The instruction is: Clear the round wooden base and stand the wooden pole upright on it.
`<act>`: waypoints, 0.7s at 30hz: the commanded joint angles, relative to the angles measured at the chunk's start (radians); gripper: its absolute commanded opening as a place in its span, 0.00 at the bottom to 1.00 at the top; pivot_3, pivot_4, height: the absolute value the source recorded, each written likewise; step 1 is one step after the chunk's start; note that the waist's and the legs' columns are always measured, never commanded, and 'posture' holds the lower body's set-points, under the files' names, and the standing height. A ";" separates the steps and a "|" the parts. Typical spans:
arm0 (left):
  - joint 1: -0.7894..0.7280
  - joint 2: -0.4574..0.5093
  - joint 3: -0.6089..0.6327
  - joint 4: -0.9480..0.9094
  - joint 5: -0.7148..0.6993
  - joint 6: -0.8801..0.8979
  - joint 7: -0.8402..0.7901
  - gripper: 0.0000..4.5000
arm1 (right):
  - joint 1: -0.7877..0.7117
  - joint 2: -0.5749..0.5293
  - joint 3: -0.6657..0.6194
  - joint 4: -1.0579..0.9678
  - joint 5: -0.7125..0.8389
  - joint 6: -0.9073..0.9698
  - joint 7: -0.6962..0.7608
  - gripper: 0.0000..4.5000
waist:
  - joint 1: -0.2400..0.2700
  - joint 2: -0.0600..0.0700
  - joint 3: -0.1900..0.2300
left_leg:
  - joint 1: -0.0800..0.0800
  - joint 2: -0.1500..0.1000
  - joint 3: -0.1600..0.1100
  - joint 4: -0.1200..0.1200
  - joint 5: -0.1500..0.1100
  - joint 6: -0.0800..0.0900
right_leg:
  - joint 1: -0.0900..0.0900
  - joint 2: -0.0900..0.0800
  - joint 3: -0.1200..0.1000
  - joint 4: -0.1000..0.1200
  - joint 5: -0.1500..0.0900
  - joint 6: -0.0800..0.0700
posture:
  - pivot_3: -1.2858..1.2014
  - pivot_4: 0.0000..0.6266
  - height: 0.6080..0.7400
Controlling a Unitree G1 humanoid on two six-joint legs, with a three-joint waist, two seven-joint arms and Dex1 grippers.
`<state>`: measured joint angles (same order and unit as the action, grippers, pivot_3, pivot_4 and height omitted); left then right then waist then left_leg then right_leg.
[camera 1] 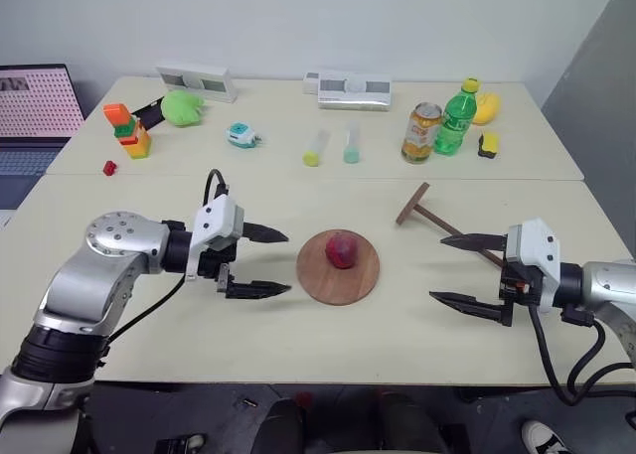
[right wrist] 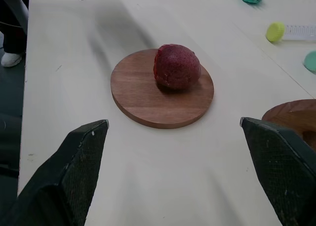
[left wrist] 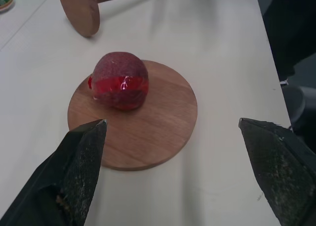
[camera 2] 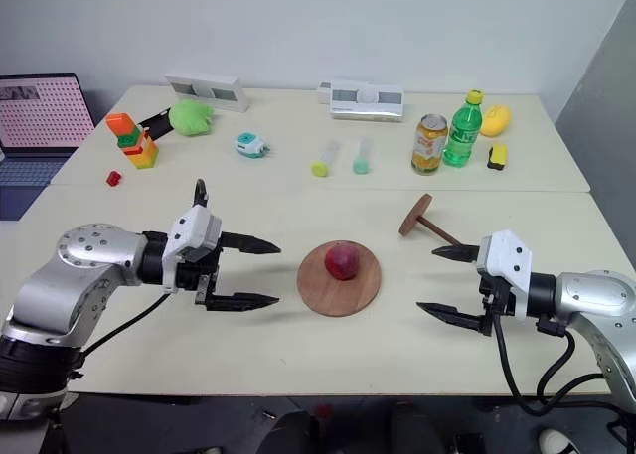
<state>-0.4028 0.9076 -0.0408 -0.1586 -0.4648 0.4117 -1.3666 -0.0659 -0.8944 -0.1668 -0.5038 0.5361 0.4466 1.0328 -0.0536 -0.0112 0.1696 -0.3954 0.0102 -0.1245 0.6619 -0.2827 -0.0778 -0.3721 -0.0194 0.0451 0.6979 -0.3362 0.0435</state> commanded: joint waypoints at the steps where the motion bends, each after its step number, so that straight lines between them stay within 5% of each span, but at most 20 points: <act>1: -0.006 0.006 0.025 -0.021 -0.014 0.006 0.007 0.99 | -0.021 -0.011 -0.025 -0.013 0.017 -0.016 0.013 1.00 | 0.000 0.000 0.000 | 0.000 0.000 0.000 0.000 0.000 0.000 | 0.000 0.000 0.000 0.000 0.000 0.000 | 0.52 0.24 1.00; 21: -0.052 -0.011 0.004 -0.002 0.010 -0.019 0.024 0.99 | -0.070 -0.013 -0.015 -0.016 0.037 0.011 0.017 1.00 | 0.000 0.000 0.000 | 0.000 0.000 0.000 0.000 0.000 0.000 | 0.000 0.000 0.000 0.000 0.000 0.000 | 0.52 0.24 1.00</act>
<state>-0.4278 0.8978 -0.0426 -0.1548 -0.4573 0.4089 -1.3353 -0.1137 -0.8963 -0.1659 -0.5021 0.5533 0.4584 1.0453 -0.0534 -0.0112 0.1696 -0.3954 0.0101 -0.1246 0.6621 -0.2827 -0.0778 -0.3721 -0.0194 0.0450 0.6980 -0.3362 0.0435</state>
